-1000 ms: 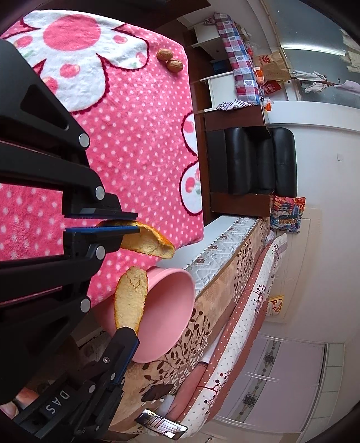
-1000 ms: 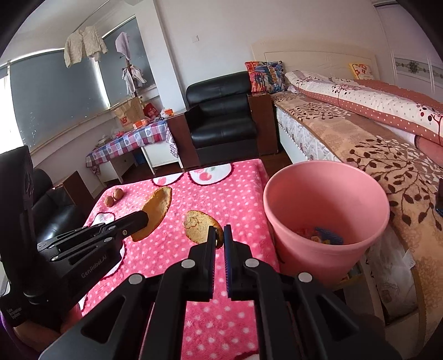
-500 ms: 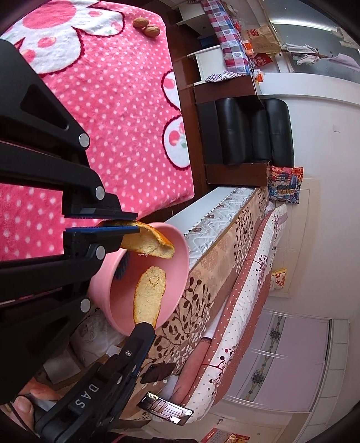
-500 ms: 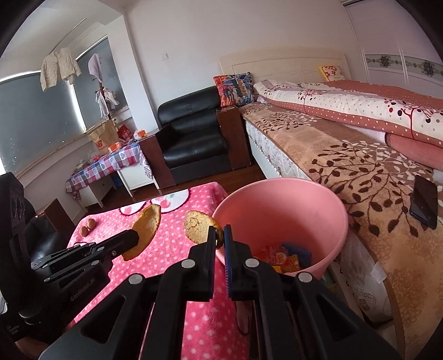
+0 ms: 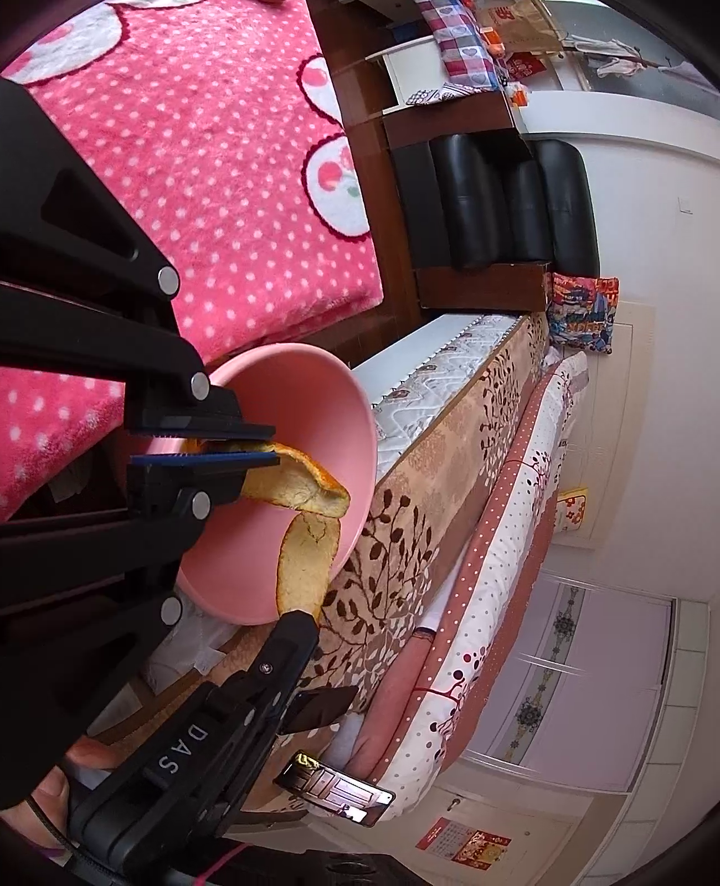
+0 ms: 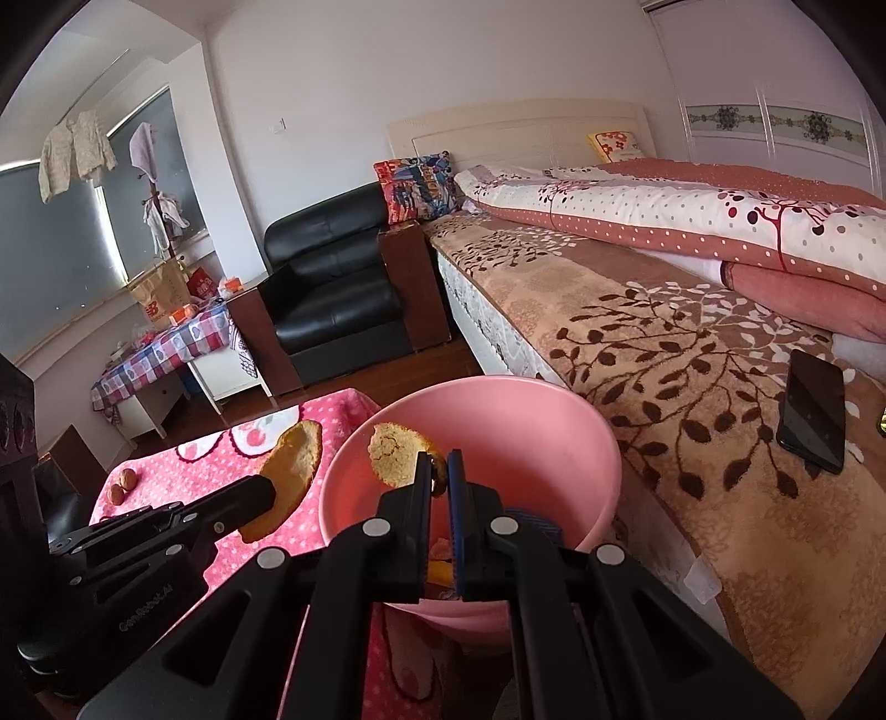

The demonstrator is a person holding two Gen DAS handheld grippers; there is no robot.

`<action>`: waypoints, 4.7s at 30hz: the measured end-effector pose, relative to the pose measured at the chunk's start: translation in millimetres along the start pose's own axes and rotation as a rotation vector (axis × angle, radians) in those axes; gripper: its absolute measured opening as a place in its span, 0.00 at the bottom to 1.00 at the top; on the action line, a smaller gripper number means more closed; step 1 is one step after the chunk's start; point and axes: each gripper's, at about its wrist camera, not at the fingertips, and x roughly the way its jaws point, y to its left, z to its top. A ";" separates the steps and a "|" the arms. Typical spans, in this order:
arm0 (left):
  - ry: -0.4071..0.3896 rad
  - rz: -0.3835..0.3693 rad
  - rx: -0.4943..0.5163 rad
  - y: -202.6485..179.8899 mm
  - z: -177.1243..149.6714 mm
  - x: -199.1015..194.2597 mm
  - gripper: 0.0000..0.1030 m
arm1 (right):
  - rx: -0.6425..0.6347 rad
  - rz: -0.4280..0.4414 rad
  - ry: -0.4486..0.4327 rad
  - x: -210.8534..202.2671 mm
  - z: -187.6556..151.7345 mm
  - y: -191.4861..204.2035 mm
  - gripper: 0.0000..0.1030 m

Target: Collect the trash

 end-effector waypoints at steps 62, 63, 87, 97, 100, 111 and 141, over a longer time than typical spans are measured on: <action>-0.061 0.052 0.016 11.7 -6.6 -51.4 0.44 | -0.009 0.014 -0.022 -43.9 -21.5 30.8 0.73; -0.066 0.055 0.018 12.2 -7.9 -55.1 0.44 | -0.012 0.012 -0.028 -47.4 -22.9 34.1 0.74; -0.135 0.077 -0.020 38.1 -28.9 -108.4 0.37 | -0.094 0.015 -0.095 -81.8 -33.5 86.8 0.75; -0.149 0.086 -0.038 51.2 -33.3 -117.8 0.37 | -0.110 0.029 -0.089 -78.6 -34.3 103.3 0.76; -0.146 0.087 -0.039 53.1 -34.3 -118.1 0.37 | -0.115 0.024 -0.089 -77.6 -35.2 104.9 0.76; -0.145 0.088 -0.044 56.9 -35.6 -117.9 0.37 | -0.114 0.022 -0.086 -76.4 -35.4 105.6 0.76; -0.115 0.103 -0.050 62.7 -42.1 -107.9 0.37 | -0.093 0.024 -0.070 -68.5 -41.1 104.1 0.76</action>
